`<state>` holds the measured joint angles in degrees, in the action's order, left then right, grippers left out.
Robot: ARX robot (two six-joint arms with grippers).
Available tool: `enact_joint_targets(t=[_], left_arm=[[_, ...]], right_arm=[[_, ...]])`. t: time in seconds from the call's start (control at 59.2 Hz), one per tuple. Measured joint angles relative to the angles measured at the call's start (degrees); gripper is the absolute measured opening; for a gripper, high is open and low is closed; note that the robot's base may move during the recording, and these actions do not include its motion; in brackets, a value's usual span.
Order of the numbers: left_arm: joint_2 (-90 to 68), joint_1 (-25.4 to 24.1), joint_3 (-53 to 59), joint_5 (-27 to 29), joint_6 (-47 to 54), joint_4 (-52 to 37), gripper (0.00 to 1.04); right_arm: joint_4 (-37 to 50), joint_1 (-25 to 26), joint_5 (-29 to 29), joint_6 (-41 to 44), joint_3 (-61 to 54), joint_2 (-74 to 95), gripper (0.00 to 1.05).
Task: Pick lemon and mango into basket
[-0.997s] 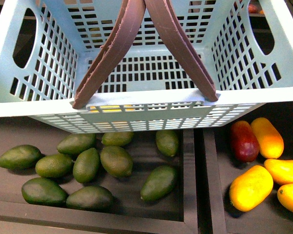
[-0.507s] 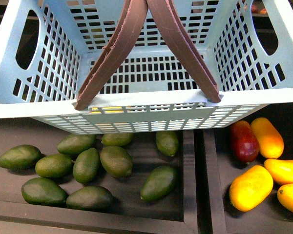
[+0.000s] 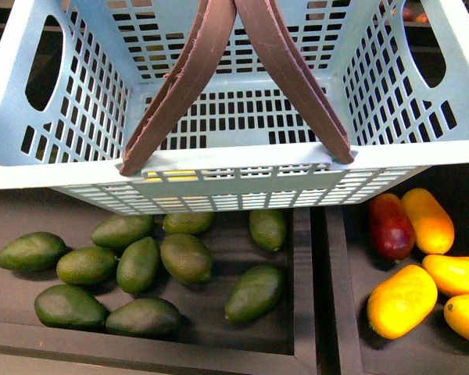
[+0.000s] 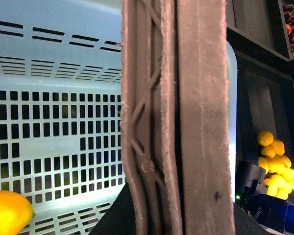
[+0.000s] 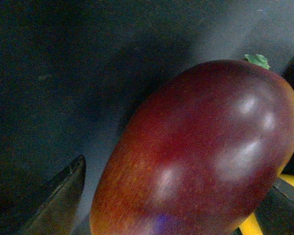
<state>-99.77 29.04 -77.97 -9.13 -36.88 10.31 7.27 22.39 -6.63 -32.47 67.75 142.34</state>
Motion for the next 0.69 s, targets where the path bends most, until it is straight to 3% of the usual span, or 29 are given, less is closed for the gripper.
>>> enact_joint_targets(t=[0.101,0.169,0.439,0.693], left_arm=[[0.0,0.0,0.0,0.0,0.0,0.0,0.16],[0.0,0.0,0.0,-0.1,0.0,0.0,0.16],[0.0,0.0,0.0,-0.1,0.0,0.0,0.16],[0.0,0.0,0.0,0.0,0.0,0.0,0.16]], right_arm=[[1.1,0.7,0.1,-0.8,-0.5,0.3,0.69],[3.2,0.9,0.7,0.2,-2.3,-0.7,0.62],[7.9,2.8,7.5,9.6,-12.6,-12.7,0.6],[4.6,4.7,17.0,17.1,-24.3,-36.1,0.6]])
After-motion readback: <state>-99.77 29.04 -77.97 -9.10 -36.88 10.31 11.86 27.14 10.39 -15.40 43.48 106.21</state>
